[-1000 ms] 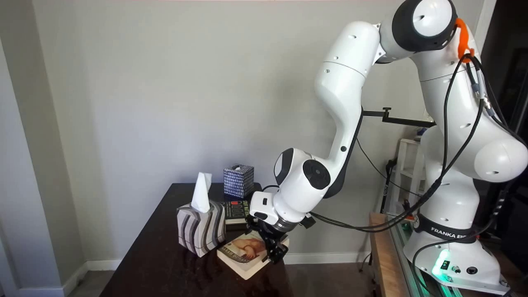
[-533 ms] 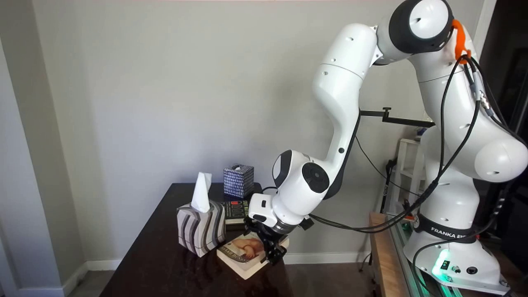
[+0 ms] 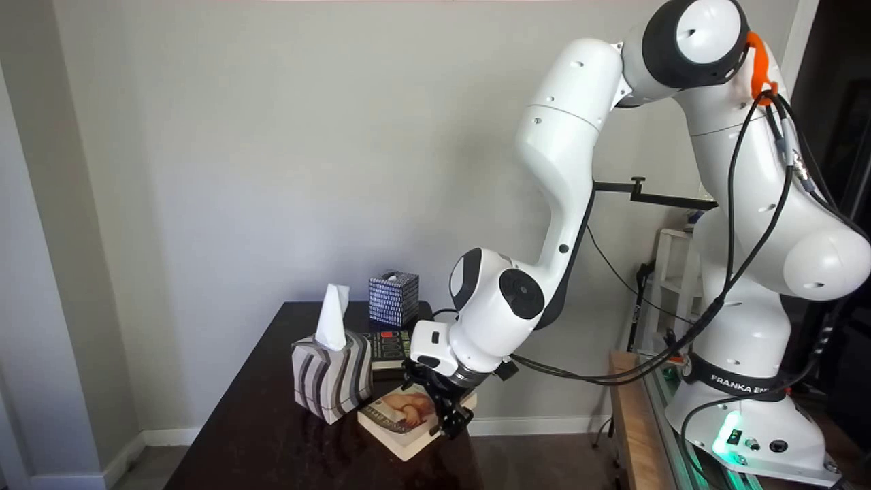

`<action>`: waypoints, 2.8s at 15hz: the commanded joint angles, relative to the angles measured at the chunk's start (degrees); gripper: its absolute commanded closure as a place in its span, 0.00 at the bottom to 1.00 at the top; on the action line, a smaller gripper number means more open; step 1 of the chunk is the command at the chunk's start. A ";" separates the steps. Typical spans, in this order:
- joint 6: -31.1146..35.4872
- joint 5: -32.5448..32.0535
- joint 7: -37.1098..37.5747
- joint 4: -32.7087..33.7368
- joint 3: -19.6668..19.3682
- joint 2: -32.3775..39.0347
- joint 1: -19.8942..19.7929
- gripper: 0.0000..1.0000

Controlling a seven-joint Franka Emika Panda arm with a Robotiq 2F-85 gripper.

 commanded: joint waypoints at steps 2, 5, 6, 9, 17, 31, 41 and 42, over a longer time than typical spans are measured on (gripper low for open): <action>-0.12 1.05 -0.37 -0.66 0.54 -0.76 0.41 0.00; 0.06 2.49 -1.10 -0.94 1.09 -1.13 0.40 0.00; 0.08 2.72 -1.23 -0.91 1.22 -1.14 0.33 0.00; -0.05 3.36 -1.86 -0.95 1.33 -1.34 0.16 0.00; -0.12 5.93 -3.27 -0.97 1.24 -2.06 -0.17 0.00; -1.97 1.85 0.77 0.90 -0.78 -0.67 -0.11 0.00; -2.95 -0.20 8.79 1.02 -2.50 1.11 -0.57 0.26; -3.05 -0.35 9.74 0.99 -2.66 1.07 -0.55 0.29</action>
